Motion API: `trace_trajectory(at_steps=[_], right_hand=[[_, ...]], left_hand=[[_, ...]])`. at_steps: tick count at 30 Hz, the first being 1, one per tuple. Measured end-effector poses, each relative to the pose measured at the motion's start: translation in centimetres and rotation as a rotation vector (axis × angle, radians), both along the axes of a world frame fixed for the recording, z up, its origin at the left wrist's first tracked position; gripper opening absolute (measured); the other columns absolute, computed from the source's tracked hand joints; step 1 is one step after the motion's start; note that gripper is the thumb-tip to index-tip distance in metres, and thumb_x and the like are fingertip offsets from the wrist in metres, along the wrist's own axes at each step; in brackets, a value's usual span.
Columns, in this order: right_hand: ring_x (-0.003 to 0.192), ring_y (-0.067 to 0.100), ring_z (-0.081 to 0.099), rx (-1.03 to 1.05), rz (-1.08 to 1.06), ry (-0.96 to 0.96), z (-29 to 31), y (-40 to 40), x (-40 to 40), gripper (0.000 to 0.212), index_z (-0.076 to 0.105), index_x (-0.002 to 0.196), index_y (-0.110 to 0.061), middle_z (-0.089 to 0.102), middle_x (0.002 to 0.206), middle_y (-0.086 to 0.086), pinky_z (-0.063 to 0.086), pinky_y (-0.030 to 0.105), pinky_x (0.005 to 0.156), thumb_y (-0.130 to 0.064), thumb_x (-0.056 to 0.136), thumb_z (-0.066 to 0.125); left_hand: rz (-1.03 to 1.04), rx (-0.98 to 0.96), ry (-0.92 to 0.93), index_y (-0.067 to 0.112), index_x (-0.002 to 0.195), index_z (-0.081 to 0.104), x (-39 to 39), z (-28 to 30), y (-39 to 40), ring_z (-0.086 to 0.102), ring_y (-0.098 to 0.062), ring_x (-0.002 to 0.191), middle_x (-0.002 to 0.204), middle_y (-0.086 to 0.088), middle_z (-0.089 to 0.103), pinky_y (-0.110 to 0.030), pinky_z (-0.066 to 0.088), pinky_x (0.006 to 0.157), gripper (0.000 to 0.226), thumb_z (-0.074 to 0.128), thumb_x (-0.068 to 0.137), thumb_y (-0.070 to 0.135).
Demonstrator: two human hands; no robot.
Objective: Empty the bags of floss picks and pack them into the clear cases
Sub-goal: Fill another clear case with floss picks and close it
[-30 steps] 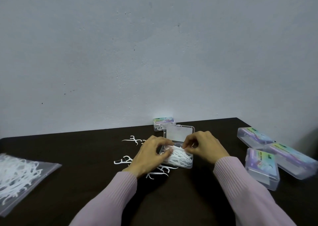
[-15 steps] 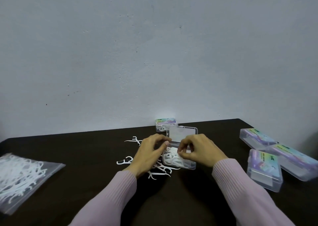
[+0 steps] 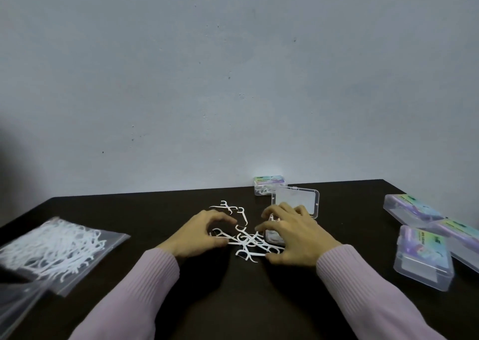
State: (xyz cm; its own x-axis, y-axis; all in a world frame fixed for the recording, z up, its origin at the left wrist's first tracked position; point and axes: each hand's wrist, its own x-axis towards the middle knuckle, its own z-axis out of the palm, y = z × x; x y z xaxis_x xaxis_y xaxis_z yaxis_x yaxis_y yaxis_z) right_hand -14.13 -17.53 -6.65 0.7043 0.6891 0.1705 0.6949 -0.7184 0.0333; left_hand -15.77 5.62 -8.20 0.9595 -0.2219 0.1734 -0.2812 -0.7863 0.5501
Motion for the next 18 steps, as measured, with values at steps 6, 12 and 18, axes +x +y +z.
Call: trace_trajectory(at_steps=[6,12,18], right_hand=[[0.143,0.009,0.009,-0.164,-0.047,0.017,-0.9,0.9,0.1,0.06,0.029,0.145,-0.024,0.023,0.153,-0.007,-0.011,0.053,0.112,-0.045,0.091,0.043],[0.128,0.01,0.036,-0.118,-0.028,-0.088,-1.1,2.0,0.0,0.035,0.05,0.131,-0.028,0.051,0.128,-0.007,-0.018,0.055,0.108,-0.031,0.098,0.041],[0.119,0.009,0.041,-0.02,-0.012,-0.062,-1.0,2.4,-0.3,0.033,0.055,0.125,-0.032,0.055,0.117,-0.01,-0.014,0.05,0.112,-0.041,0.094,0.045]], left_hand=[[0.051,0.025,0.064,0.035,0.115,0.058,-0.5,-0.4,1.8,0.051,0.004,0.102,0.114,0.017,0.055,-0.004,0.038,0.083,0.037,0.07,0.083,0.022],[0.056,-0.117,0.017,0.019,0.105,0.066,-0.5,-0.3,1.2,0.058,-0.003,0.08,0.096,0.003,0.065,-0.016,0.051,0.076,0.035,0.07,0.078,-0.003],[0.03,-0.232,0.009,0.018,0.1,0.067,-0.5,-0.2,0.5,0.064,0.0,0.074,0.095,0.0,0.068,-0.014,0.05,0.073,0.03,0.07,0.078,-0.003]])
